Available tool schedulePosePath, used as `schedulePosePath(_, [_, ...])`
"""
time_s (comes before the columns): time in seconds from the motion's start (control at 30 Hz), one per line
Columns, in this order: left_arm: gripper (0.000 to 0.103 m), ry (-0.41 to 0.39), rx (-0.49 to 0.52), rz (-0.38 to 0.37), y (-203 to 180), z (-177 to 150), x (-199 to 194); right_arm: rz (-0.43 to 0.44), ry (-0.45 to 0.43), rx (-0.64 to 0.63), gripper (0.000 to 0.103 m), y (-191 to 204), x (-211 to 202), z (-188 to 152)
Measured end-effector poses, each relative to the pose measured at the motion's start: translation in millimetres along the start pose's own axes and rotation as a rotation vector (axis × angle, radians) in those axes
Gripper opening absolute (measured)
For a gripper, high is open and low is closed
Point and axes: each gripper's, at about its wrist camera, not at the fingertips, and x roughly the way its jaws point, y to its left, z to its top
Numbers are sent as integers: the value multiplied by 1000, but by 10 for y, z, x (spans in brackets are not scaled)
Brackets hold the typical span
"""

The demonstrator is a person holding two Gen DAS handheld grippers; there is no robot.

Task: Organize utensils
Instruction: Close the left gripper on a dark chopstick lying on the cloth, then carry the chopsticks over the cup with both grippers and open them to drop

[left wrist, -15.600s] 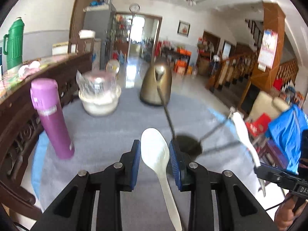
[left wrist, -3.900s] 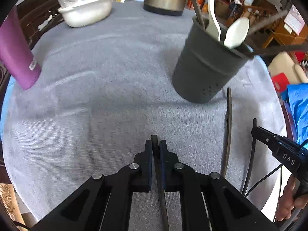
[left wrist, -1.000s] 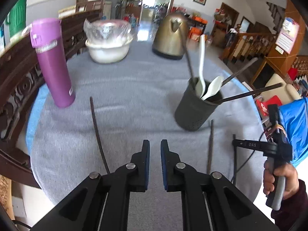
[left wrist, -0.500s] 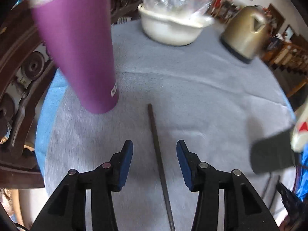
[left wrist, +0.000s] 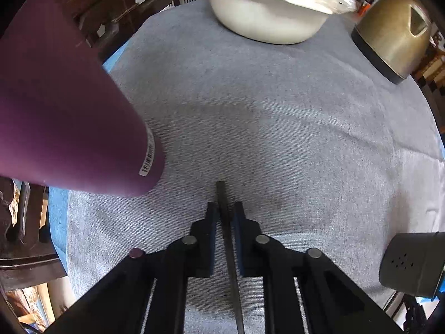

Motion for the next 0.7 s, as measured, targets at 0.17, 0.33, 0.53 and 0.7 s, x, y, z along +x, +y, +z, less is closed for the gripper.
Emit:
schedulePosePath(0.17, [6, -33, 22, -30, -57, -160, -92, 18, -10, 10, 10, -14, -8, -13])
schedulePosePath(0.33, [6, -119, 87, -71, -202, -426, -466, 102, -36, 76, 9, -139, -78, -17])
schedulePosePath(0.53, [6, -269, 167, -161, -396, -822, -1144, 154, -186, 57, 8, -188, -465, -17])
schedulePosePath(0.7, [6, -361, 215, -241, -476, -1079, -1601, 198, -278, 71, 7, -242, -753, -13])
